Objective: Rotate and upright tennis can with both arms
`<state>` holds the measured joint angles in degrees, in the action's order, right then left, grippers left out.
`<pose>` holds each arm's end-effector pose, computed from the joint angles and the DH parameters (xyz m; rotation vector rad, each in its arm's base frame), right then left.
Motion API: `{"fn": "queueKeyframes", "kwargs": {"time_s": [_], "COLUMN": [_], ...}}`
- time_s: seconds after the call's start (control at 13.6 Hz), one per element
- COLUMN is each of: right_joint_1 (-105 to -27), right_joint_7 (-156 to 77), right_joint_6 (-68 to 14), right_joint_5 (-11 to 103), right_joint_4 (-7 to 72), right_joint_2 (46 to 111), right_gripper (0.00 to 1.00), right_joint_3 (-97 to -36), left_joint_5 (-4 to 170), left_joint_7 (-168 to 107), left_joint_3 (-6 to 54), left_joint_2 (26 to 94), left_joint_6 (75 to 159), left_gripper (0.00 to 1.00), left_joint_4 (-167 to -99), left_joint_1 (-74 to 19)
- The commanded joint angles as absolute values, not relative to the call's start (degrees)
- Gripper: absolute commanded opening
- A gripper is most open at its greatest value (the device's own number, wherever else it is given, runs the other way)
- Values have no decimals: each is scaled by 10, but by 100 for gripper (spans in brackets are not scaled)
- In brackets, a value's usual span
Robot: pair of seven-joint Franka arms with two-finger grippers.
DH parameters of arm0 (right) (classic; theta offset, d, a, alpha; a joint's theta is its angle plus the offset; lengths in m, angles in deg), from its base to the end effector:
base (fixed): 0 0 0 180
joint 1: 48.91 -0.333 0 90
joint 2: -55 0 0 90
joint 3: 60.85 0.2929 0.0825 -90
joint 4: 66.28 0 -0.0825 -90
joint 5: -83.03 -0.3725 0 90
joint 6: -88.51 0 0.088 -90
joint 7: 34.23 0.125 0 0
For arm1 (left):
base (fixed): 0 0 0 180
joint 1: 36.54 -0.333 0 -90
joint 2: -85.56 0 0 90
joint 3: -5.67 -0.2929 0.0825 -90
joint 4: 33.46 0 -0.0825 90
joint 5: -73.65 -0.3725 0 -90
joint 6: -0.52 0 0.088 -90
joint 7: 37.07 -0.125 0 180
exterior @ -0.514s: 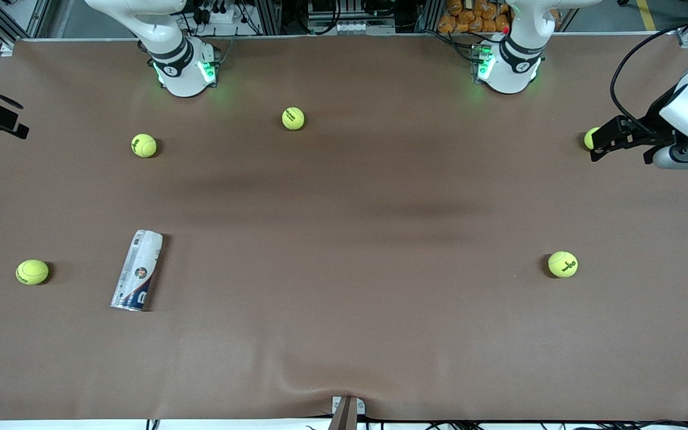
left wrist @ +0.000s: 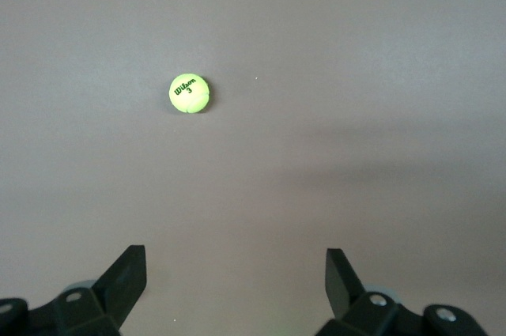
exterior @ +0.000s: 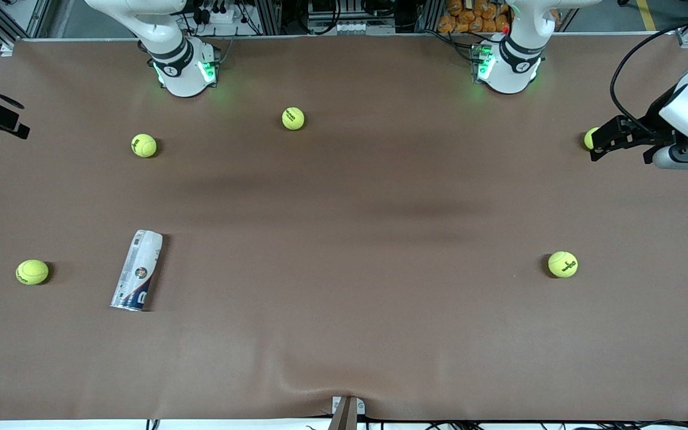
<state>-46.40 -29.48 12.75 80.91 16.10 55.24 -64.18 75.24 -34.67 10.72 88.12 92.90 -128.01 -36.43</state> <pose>0.5128 -0.0471 0.6207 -3.0866 0.2753 0.1852 0.5308 -0.0522 0.5743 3.1165 -0.0733 0.0079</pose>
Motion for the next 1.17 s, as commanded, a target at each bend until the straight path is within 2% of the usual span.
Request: {"fn": "queueKeyframes", "kwargs": {"time_s": [0.0,1.1], "right_joint_1": [-466,-494], "right_joint_7": [-285,-286], "right_joint_6": [123,65], "right_joint_5": [816,815], "right_joint_4": [171,192], "right_joint_2": [541,561], "right_gripper": [100,100], "right_joint_3": [-639,-639], "left_joint_5": [758,758], "left_joint_7": [-345,-344], "left_joint_3": [108,109], "left_joint_2": [876,876], "left_joint_6": [918,918], "left_gripper": [100,100], "left_joint_4": [-1265,-1265], "left_joint_1": [-370,-370]}}
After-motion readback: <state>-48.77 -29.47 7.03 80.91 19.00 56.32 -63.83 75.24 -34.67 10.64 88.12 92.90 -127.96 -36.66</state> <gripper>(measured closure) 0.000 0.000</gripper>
